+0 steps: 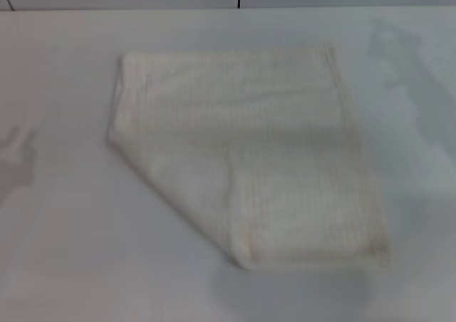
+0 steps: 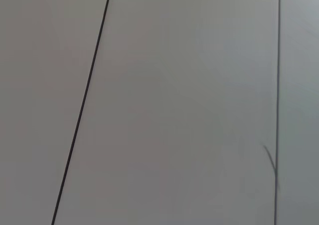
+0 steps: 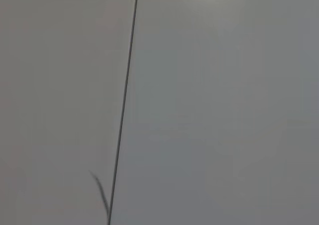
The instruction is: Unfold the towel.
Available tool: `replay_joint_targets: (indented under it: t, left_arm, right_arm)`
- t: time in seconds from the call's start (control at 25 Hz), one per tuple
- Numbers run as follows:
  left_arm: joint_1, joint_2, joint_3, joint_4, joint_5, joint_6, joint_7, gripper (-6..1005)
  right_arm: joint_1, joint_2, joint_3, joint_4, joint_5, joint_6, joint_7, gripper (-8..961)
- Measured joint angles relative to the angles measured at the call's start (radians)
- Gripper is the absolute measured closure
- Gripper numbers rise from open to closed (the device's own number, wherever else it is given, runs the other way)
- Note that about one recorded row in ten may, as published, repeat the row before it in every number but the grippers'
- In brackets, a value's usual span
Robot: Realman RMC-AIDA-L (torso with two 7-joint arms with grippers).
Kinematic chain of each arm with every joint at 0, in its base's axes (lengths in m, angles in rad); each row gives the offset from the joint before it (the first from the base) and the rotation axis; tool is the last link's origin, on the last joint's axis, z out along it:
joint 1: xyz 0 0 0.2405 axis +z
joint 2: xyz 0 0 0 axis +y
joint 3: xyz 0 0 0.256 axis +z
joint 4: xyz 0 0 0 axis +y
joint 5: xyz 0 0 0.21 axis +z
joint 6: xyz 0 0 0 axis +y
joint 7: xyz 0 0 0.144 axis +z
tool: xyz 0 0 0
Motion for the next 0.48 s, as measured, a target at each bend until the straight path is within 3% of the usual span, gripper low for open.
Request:
replay_joint_targets:
  t: [0.04,0.48]
  left_arm:
    - [-0.002,0.0,0.0,-0.01,-0.002,-0.002,0.002,850]
    - [-0.004,-0.001,-0.002,-0.024,-0.004,-0.004,0.002,556]
  right_arm:
    - [0.001,0.0,-0.002,0.0,0.0,0.0,0.0,954]
    - [0.011,0.0,-0.008,0.0,0.0,0.004,0.0,953]
